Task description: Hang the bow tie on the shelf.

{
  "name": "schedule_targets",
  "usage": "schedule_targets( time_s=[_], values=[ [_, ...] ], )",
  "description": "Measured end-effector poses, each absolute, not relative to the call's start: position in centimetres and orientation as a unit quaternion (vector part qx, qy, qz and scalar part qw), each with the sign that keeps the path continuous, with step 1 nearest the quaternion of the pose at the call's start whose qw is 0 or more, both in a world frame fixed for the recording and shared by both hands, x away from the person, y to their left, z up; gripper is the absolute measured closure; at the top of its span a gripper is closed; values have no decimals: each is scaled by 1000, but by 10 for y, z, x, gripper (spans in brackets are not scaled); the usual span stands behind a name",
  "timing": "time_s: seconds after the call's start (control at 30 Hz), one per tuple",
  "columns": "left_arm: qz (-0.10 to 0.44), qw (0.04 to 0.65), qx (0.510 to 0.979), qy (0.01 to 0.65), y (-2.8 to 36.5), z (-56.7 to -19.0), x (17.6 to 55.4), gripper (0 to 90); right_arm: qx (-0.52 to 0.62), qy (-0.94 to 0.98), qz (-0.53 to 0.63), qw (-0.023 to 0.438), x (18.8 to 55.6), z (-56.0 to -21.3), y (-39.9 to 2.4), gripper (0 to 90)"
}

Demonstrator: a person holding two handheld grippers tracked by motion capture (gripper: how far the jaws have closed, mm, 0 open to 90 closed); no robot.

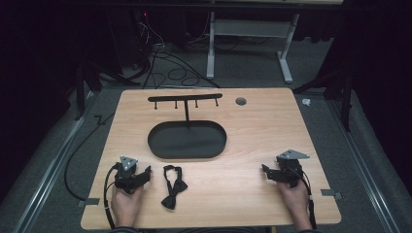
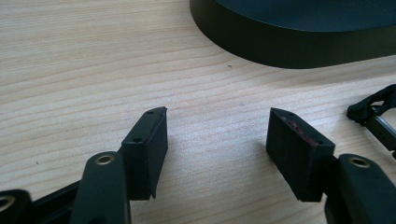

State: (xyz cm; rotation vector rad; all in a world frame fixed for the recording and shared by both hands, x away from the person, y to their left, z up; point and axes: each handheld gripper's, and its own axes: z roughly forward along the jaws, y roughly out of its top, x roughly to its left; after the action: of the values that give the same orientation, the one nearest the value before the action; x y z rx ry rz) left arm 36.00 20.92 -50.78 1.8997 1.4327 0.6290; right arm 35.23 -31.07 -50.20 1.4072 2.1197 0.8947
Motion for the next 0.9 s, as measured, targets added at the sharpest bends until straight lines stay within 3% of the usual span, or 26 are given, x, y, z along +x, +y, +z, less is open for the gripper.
schedule_targets(
  time_s=[0.9],
  values=[
    [237, 334, 732, 545, 209, -508, 359, 354, 509, 766, 324, 220, 352, -502, -310, 295]
  ],
)
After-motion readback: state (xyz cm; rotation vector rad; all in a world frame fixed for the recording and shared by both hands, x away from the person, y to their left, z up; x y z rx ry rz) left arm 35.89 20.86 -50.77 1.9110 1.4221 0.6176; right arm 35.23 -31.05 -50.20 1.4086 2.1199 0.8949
